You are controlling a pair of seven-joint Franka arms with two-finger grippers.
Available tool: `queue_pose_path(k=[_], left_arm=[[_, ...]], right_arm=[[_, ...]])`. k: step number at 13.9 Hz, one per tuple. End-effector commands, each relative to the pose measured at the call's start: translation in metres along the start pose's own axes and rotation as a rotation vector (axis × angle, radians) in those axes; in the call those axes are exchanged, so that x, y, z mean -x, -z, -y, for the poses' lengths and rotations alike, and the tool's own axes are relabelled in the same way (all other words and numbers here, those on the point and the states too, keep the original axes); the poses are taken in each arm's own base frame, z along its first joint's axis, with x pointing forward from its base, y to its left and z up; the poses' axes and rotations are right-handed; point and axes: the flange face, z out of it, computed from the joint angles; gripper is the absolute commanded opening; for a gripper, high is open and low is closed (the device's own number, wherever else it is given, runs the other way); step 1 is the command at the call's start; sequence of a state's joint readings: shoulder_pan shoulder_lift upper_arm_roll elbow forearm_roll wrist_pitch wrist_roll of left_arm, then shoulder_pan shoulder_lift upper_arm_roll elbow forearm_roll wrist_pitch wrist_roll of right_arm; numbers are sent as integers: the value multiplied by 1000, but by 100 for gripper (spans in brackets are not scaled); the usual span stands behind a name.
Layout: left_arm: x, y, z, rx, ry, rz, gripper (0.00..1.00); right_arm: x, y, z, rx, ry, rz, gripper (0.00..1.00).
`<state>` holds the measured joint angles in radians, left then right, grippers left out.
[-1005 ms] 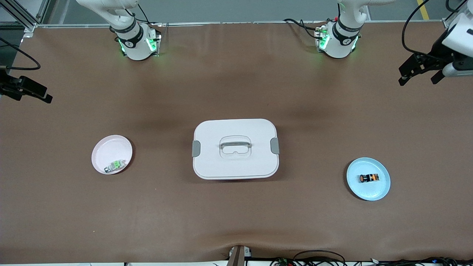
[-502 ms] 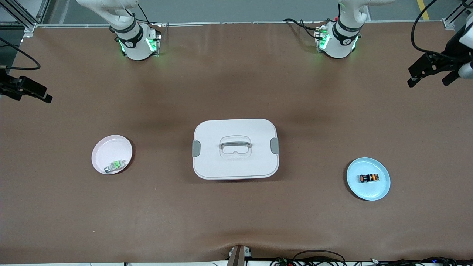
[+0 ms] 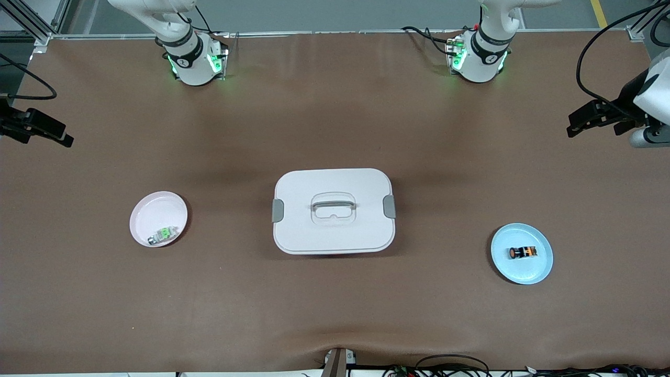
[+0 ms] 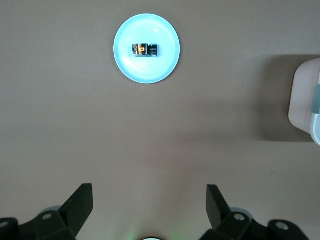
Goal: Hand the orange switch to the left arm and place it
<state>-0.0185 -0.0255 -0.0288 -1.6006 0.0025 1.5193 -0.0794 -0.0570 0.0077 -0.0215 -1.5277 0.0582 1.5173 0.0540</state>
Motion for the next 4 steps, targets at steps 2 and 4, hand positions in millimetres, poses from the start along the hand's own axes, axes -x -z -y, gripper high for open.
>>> queue_pose_path(k=[2, 4], left_arm=[[3, 8, 1, 11, -19, 17, 100], [3, 8, 1, 11, -18, 19, 100]], right_arm=[[3, 6, 0, -13, -12, -11, 100], [2, 5, 0, -13, -12, -7, 100]])
